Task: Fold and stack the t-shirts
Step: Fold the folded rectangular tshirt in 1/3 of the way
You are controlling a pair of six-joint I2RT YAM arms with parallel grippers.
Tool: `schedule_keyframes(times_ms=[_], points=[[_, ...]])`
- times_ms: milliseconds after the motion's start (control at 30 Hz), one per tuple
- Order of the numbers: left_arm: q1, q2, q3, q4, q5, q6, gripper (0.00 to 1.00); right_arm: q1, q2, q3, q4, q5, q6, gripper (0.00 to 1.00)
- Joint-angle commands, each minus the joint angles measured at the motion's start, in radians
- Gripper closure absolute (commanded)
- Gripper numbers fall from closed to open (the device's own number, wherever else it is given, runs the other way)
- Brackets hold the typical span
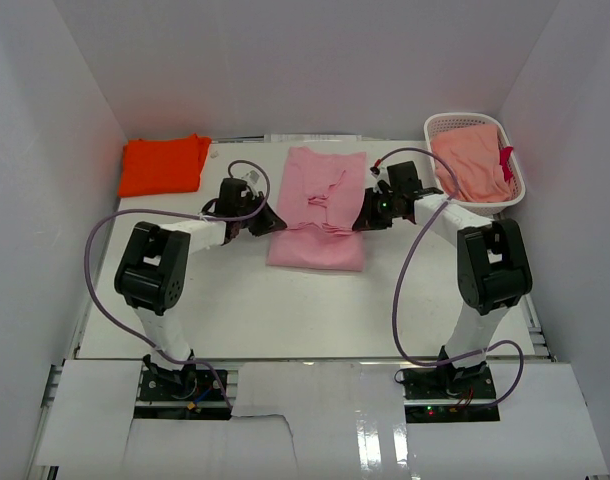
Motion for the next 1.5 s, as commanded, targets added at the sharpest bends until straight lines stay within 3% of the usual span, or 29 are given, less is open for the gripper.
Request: schedule_keyframes(times_ms=[0, 833, 1000, 1333, 1467], points=[[0.004, -0.001, 0.047, 0.044, 0.01, 0.02, 1.0, -0.014, 0.009, 0.049, 0.023, 0.003, -0.015, 0.92], [0.005, 0.045, 0.096, 0.053, -0.043, 0.03, 0.99, -0.037, 0.11, 0.112, 0.068, -0.003, 0.0, 0.92], [0.005, 0.066, 0.093, 0.062, -0.056, 0.013, 0.9, -0.038, 0.133, 0.11, 0.103, -0.01, 0.016, 0.85], [0.004, 0.073, 0.028, 0.183, -0.06, -0.03, 0.49, -0.041, 0.133, 0.072, 0.175, 0.02, 0.031, 0.67], [0.005, 0.056, 0.008, 0.223, -0.068, -0.038, 0.45, -0.041, 0.129, 0.075, 0.186, 0.036, 0.031, 0.62]])
